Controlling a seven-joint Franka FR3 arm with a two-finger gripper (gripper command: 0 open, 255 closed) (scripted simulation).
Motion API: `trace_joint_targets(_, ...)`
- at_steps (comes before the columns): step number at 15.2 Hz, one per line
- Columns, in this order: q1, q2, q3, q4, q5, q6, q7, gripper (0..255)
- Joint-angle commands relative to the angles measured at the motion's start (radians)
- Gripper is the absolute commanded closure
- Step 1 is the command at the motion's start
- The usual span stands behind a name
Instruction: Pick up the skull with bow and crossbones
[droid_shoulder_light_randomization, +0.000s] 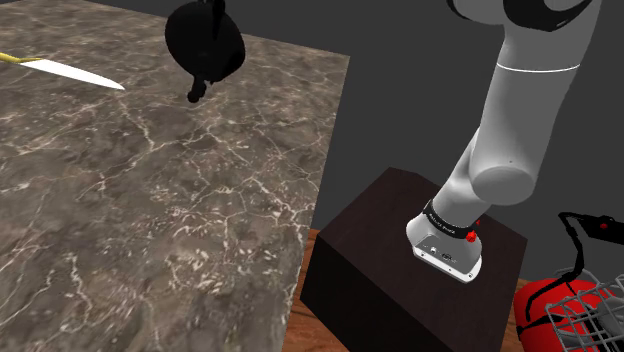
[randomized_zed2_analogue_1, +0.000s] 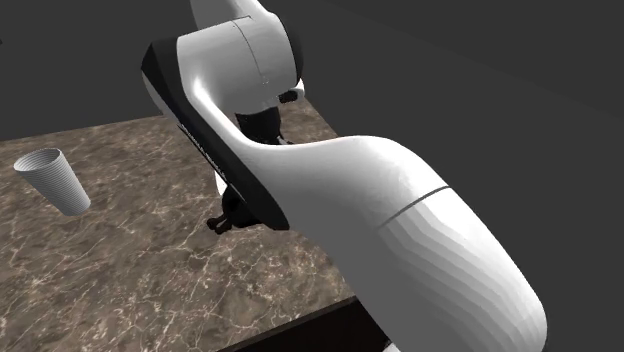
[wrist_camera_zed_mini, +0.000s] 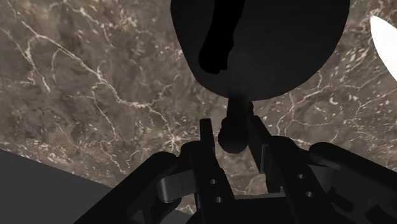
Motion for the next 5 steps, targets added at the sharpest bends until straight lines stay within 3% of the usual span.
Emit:
trace_joint_targets(1,0.024,0.029,0.000,0.076,-0.021,-0.049,-0.002,255)
trace_joint_targets(3,0.055,0.066,-0.002,0.164,-0.046,-0.101,-0.007,255)
trace_joint_targets(5,0.057,0.069,-0.003,0.171,-0.048,-0.105,-0.007,255)
